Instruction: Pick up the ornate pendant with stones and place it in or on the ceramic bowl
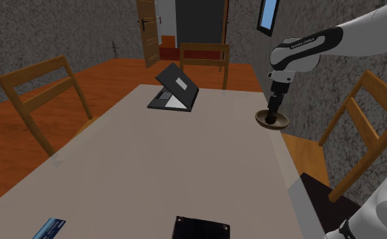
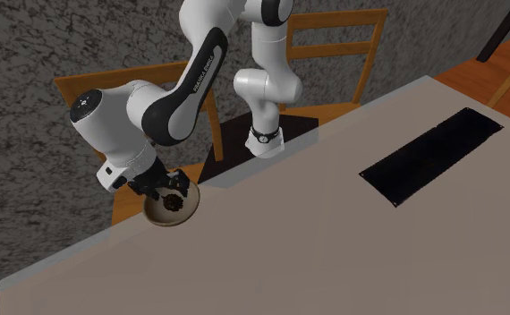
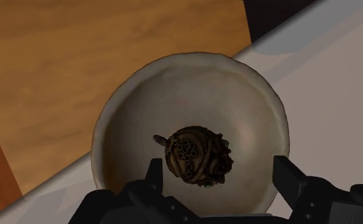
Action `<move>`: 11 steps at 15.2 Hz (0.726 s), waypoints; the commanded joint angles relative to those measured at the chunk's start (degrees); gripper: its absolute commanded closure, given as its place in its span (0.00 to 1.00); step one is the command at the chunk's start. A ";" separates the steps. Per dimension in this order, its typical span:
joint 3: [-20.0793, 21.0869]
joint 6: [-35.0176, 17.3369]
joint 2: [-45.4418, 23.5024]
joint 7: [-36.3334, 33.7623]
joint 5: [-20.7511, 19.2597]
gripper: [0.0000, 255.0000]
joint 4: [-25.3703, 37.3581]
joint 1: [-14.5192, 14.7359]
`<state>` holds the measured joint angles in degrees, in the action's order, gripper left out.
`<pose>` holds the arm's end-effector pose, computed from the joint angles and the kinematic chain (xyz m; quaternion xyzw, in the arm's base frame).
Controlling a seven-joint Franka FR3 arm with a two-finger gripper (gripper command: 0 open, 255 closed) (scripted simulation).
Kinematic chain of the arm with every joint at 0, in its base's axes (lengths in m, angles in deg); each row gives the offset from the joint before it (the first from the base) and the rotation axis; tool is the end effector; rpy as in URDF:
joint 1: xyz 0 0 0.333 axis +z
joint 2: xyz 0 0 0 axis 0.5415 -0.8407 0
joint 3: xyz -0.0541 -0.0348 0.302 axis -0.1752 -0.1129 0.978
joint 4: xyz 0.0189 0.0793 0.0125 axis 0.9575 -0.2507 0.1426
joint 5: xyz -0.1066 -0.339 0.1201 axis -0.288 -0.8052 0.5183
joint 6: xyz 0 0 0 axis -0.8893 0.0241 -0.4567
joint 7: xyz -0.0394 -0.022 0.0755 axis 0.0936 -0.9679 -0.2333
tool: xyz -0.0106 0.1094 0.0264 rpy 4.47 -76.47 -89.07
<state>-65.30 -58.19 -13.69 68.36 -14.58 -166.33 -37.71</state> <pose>0.4696 -0.2262 0.4135 -0.9904 -0.0959 0.0331 0.0942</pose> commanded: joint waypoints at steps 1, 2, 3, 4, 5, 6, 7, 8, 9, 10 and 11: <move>0.00 0.00 0.00 0.00 0.00 0.00 0.00 0.00; 0.00 0.00 0.00 0.00 0.00 0.00 0.00 0.00; 0.00 0.00 0.00 0.00 0.00 0.00 0.00 0.00; 0.00 0.00 0.00 0.00 0.00 0.00 0.00 0.00; -0.10 1.89 0.27 -0.14 -0.22 0.00 1.64 -0.09; -0.20 3.79 0.45 -0.26 -0.40 0.00 3.37 -0.19; -0.30 5.69 0.55 -0.34 -0.53 0.00 5.18 -0.29; -0.38 7.20 0.57 -0.39 -0.61 0.00 6.66 -0.38; -0.38 7.20 0.57 -0.39 -0.61 0.00 6.66 -0.38; -0.38 7.20 0.59 -0.39 -0.62 0.00 6.65 -0.38; -0.38 7.20 0.58 -0.39 -0.61 0.00 6.66 -0.38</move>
<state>-65.65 -51.27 -13.02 67.92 -15.20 -160.00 -38.04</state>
